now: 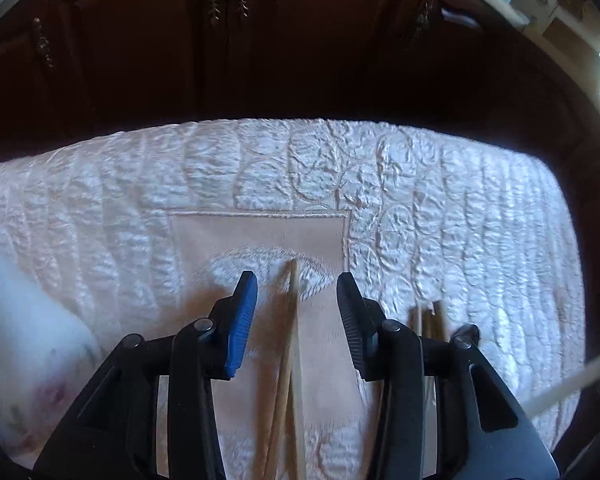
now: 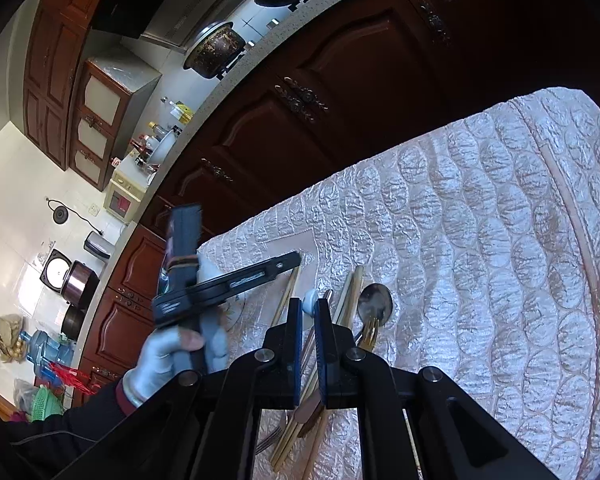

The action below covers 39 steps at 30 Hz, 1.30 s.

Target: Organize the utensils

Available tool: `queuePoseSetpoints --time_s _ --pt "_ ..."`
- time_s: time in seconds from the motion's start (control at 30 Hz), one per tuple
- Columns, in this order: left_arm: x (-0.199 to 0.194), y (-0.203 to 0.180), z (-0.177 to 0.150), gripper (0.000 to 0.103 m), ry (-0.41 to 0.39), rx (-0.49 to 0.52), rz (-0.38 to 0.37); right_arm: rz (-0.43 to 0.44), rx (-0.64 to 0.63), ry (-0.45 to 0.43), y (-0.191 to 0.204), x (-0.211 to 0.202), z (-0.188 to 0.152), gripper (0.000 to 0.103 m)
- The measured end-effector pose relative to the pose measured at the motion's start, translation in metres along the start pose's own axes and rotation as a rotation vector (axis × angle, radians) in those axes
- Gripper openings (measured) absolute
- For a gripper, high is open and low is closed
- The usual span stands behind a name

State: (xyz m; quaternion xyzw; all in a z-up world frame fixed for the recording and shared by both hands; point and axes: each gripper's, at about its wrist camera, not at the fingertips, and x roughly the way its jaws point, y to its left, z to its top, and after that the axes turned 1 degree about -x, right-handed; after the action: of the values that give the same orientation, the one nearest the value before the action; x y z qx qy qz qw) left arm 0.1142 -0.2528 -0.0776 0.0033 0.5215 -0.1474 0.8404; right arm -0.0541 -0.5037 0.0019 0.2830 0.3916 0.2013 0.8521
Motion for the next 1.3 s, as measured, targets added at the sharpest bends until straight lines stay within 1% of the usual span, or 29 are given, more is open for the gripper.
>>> queuePoseSetpoints --time_s 0.03,0.07,0.1,0.2,0.27,0.33,0.43,0.5,0.53,0.6,0.63,0.67,0.73,0.77,0.8,0.97,1.1,1.2,1.27,1.3 --pt "0.004 -0.001 0.003 0.035 0.009 0.012 0.013 0.0 0.002 0.0 -0.001 0.0 -0.001 0.005" --pt "0.008 -0.002 0.005 0.01 0.019 0.021 0.021 0.0 0.009 -0.002 -0.003 0.001 0.0 0.005" --pt "0.012 -0.004 0.007 0.004 0.034 0.034 0.035 0.0 0.015 -0.004 -0.005 0.001 -0.001 0.005" --pt "0.004 -0.002 0.011 0.004 0.023 0.039 -0.017 0.003 0.023 -0.009 -0.009 0.0 -0.002 0.005" --pt "-0.017 0.0 0.012 0.004 -0.008 0.032 -0.059 0.007 0.018 -0.011 -0.008 -0.001 -0.002 0.005" --pt "-0.046 0.003 0.012 0.004 -0.057 0.031 -0.109 0.005 0.011 -0.011 -0.006 -0.002 -0.002 0.005" --pt "-0.09 0.016 0.008 0.004 -0.115 0.034 -0.153 0.016 -0.002 -0.016 0.001 -0.004 0.0 0.005" --pt "-0.114 0.025 0.002 0.004 -0.14 0.027 -0.178 0.017 -0.016 -0.02 0.009 -0.005 0.003 0.005" --pt "-0.131 0.034 -0.003 0.004 -0.165 0.028 -0.191 0.021 -0.022 -0.022 0.013 -0.006 0.004 0.005" --pt "-0.154 0.038 -0.011 0.004 -0.191 0.024 -0.2 0.023 -0.043 -0.026 0.024 -0.007 0.006 0.005" --pt "-0.17 0.049 -0.015 0.004 -0.212 0.015 -0.212 0.026 -0.055 -0.029 0.03 -0.008 0.008 0.005" --pt "-0.18 0.049 -0.021 0.004 -0.225 0.014 -0.214 0.03 -0.066 -0.029 0.036 -0.008 0.01 0.005" --pt "-0.208 0.07 -0.025 0.004 -0.266 -0.006 -0.219 0.027 -0.088 -0.034 0.048 -0.008 0.012 0.005" --pt "-0.213 0.072 -0.027 0.004 -0.276 -0.014 -0.222 0.029 -0.103 -0.035 0.057 -0.008 0.015 0.005" --pt "-0.227 0.084 -0.027 0.004 -0.294 -0.027 -0.228 0.032 -0.112 -0.035 0.063 -0.007 0.016 0.005" --pt "-0.28 0.107 -0.016 0.004 -0.36 -0.062 -0.253 0.046 -0.184 -0.036 0.101 -0.003 0.027 0.005" --pt "-0.325 0.126 -0.002 0.004 -0.427 -0.065 -0.26 0.067 -0.257 -0.048 0.141 0.001 0.046 0.005" --pt "-0.352 0.141 0.008 0.004 -0.483 -0.065 -0.223 0.076 -0.322 -0.051 0.175 0.013 0.06 0.005" --pt "-0.364 0.151 0.015 0.004 -0.519 -0.063 -0.183 0.072 -0.362 -0.048 0.194 0.024 0.066 0.005" --pt "-0.37 0.157 0.019 0.004 -0.542 -0.061 -0.144 0.075 -0.382 -0.042 0.205 0.033 0.069 0.005"
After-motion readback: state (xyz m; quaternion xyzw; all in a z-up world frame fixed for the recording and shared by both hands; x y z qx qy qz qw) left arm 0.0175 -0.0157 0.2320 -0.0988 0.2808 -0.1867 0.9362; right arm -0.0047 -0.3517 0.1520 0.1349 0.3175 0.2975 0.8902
